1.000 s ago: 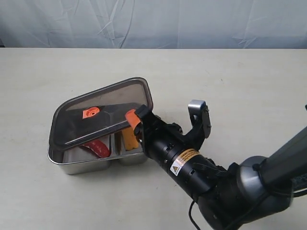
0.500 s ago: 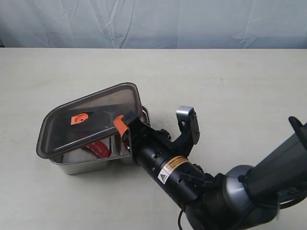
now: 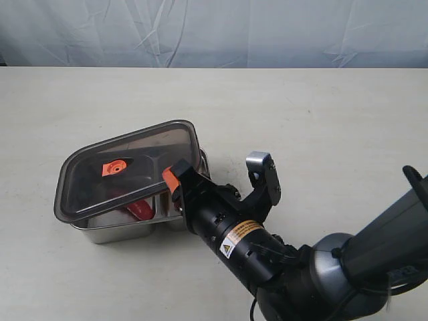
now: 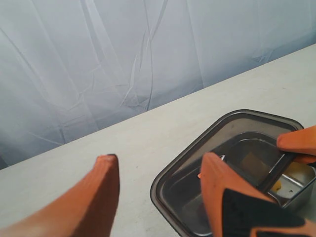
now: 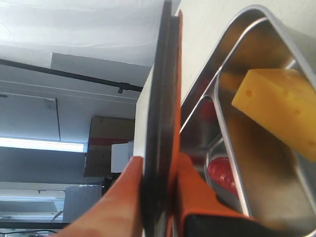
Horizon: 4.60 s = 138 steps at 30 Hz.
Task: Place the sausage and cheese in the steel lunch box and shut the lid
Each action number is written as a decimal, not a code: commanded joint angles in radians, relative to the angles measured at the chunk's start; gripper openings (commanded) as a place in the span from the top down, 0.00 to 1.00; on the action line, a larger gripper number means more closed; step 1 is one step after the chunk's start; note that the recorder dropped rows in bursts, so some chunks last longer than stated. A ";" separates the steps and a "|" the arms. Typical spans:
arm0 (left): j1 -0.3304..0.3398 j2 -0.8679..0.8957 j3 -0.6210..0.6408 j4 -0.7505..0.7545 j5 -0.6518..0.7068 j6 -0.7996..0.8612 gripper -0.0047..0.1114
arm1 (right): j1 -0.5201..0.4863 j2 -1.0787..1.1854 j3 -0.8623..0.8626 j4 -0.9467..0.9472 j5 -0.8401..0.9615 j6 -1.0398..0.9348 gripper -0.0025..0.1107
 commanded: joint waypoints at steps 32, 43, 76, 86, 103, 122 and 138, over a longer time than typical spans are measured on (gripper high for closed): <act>-0.009 -0.006 -0.005 -0.004 -0.014 -0.005 0.54 | 0.000 0.002 0.001 0.132 0.356 -0.066 0.98; -0.009 -0.006 -0.005 -0.004 -0.014 -0.005 0.54 | 0.000 -0.012 0.001 0.132 0.385 -0.068 0.98; -0.009 -0.006 -0.005 -0.004 -0.014 -0.005 0.54 | 0.000 -0.060 0.001 0.023 0.457 -0.091 0.59; -0.009 -0.006 -0.005 -0.004 -0.014 -0.005 0.54 | 0.000 -0.106 0.001 0.034 0.476 -0.132 0.59; -0.009 -0.006 -0.005 -0.004 -0.014 -0.005 0.54 | 0.000 -0.138 0.001 0.049 0.436 -0.163 0.59; -0.009 -0.006 -0.005 -0.004 -0.014 -0.005 0.54 | 0.000 -0.204 0.001 0.071 0.546 -0.210 0.59; -0.009 -0.006 -0.005 -0.004 -0.014 -0.005 0.54 | 0.000 -0.311 0.001 0.137 0.672 -0.390 0.59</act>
